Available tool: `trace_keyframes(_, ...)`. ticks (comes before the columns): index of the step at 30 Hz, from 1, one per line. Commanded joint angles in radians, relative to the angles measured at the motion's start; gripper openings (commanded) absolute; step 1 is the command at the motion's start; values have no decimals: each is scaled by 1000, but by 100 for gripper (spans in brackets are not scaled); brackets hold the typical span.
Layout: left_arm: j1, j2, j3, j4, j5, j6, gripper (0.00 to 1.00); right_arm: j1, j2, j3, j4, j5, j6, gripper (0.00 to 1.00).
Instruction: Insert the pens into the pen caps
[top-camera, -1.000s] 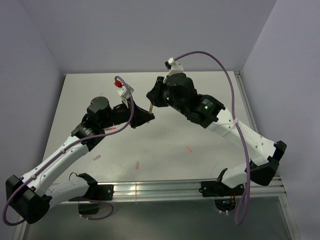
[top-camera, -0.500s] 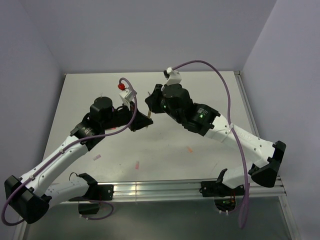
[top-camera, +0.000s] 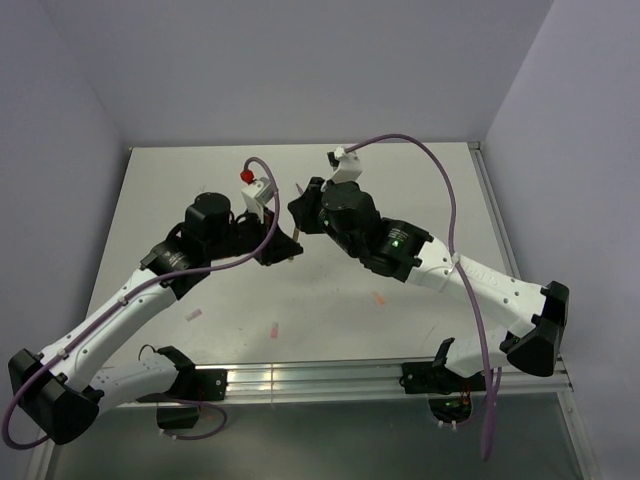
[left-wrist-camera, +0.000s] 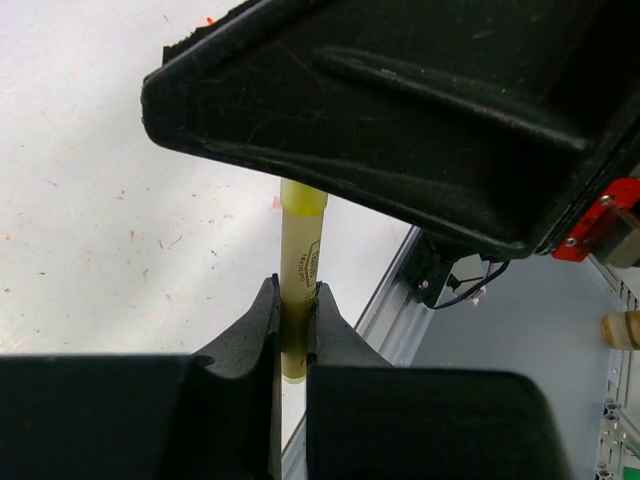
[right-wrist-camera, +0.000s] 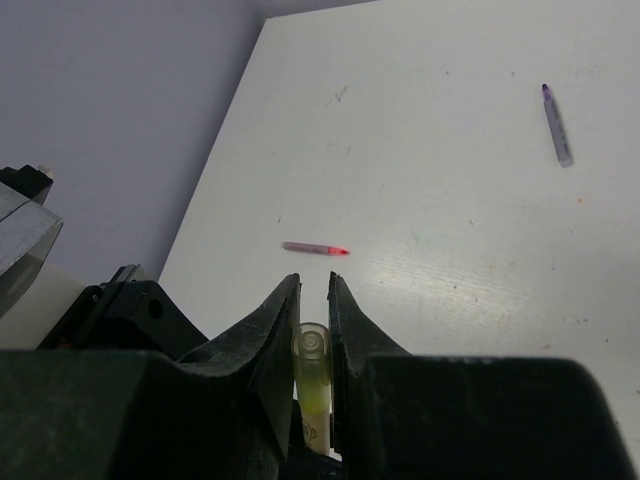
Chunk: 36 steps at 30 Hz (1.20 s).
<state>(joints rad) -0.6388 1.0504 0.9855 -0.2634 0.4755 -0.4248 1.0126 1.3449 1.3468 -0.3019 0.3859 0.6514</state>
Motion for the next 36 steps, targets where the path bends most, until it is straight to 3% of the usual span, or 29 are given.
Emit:
trace_keyframes(1,21,10,150,363,-187,0,0,124,19,-64,-135,-237,63,0)
trace_keyframes(16,28,22,200,357,-242,44,0,138,-1,-146,-114,-323,80,0)
trace_keyframes(23,24,54,185,294,-30,32,2,88,-23,-51,-192,-217,67,0)
trace_keyframes(27,-2,22,111,267,9,35,18,-24,-12,58,-218,-208,27,0)
trace_keyframes(32,-13,-27,51,188,-27,40,57,-150,59,247,-262,-225,-41,0)
trace_keyframes(36,-13,-58,50,125,-113,55,69,-238,149,353,-283,-258,-106,0)
